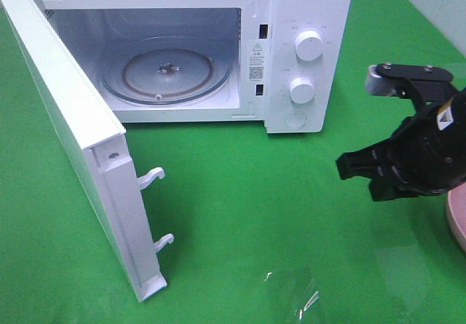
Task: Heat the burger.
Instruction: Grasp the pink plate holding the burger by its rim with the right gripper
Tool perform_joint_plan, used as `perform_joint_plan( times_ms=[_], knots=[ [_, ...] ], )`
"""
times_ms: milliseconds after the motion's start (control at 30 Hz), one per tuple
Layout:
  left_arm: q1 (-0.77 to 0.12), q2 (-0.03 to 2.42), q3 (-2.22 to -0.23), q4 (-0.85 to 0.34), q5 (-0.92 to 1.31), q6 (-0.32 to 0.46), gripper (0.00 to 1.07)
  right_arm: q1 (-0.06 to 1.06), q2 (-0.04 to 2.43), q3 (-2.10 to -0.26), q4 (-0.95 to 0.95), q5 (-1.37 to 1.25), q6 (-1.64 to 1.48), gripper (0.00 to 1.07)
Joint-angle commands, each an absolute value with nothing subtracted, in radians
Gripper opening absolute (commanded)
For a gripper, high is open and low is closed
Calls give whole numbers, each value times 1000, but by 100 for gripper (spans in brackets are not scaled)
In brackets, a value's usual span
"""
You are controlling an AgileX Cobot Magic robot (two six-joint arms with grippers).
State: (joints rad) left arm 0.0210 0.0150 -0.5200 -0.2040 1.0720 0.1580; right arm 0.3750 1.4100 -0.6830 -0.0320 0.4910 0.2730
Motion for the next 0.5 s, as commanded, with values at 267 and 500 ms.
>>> perform_joint_plan(
  times_ms=[267, 500],
  knots=[
    [18, 11, -518, -206, 1063, 149, 91, 174, 1345, -685, -163, 748, 139, 10],
    [18, 11, -518, -206, 1063, 149, 91, 127, 1345, -685, -175, 708, 67, 50]
  ],
)
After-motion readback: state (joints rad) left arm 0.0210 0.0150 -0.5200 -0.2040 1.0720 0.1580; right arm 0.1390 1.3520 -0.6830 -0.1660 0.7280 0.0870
